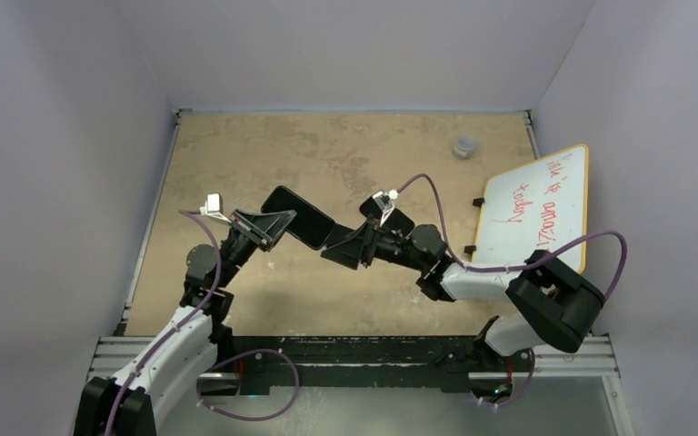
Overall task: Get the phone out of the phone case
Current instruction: Remove the phone case from the phone.
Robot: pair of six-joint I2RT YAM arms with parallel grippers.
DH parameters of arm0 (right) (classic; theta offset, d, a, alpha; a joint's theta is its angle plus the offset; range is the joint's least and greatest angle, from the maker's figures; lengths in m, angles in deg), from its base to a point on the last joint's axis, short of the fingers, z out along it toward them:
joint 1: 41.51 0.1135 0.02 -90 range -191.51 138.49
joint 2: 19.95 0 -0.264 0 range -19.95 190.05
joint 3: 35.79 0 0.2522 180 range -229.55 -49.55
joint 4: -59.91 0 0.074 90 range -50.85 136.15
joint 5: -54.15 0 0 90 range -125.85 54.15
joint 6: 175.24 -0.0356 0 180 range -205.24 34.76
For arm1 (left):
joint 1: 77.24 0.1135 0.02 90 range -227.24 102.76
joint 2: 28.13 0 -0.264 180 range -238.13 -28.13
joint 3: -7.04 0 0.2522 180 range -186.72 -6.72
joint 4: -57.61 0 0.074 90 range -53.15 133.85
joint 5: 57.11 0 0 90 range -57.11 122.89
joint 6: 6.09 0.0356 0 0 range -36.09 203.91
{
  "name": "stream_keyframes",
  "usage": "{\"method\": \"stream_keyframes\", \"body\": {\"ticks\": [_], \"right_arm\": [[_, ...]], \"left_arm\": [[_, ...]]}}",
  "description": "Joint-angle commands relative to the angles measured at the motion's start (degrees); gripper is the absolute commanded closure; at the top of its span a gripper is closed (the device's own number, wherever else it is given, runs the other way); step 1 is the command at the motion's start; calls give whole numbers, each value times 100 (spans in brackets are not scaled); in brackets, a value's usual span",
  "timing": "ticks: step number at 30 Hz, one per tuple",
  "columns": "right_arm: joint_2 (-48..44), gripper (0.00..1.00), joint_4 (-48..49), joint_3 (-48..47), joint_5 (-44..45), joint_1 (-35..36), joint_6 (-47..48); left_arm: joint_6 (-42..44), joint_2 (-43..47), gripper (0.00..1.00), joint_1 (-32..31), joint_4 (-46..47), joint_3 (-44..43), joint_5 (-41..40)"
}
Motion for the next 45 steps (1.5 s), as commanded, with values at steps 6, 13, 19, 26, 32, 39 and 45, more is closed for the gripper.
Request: {"method": "stream_keyframes", "body": {"ticks": [6, 13, 19, 26, 32, 39, 45], "right_arm": [[272, 34, 746, -117, 384, 366, 123], [490, 41, 1222, -271, 476, 421, -41], [514, 46, 1283, -404, 609, 437, 45], [669, 56, 1414, -499, 625, 504, 23], [692, 72, 1438, -492, 694, 532, 145], [517, 93, 1168, -418, 840, 538, 788], [260, 100, 404, -412, 872, 537, 1851]], "left_arm": [[-353, 57, 100, -11, 671, -12, -457], [-511, 127, 100, -194, 822, 162, -702], [-578, 183, 100, -258, 812, 174, -853], [-666, 176, 100, -328, 821, 174, -947], [-684, 249, 100, -430, 758, 181, -1054], [-761, 218, 100, -469, 423, 5, -823], [-895, 283, 100, -471, 54, -74, -489]]}}
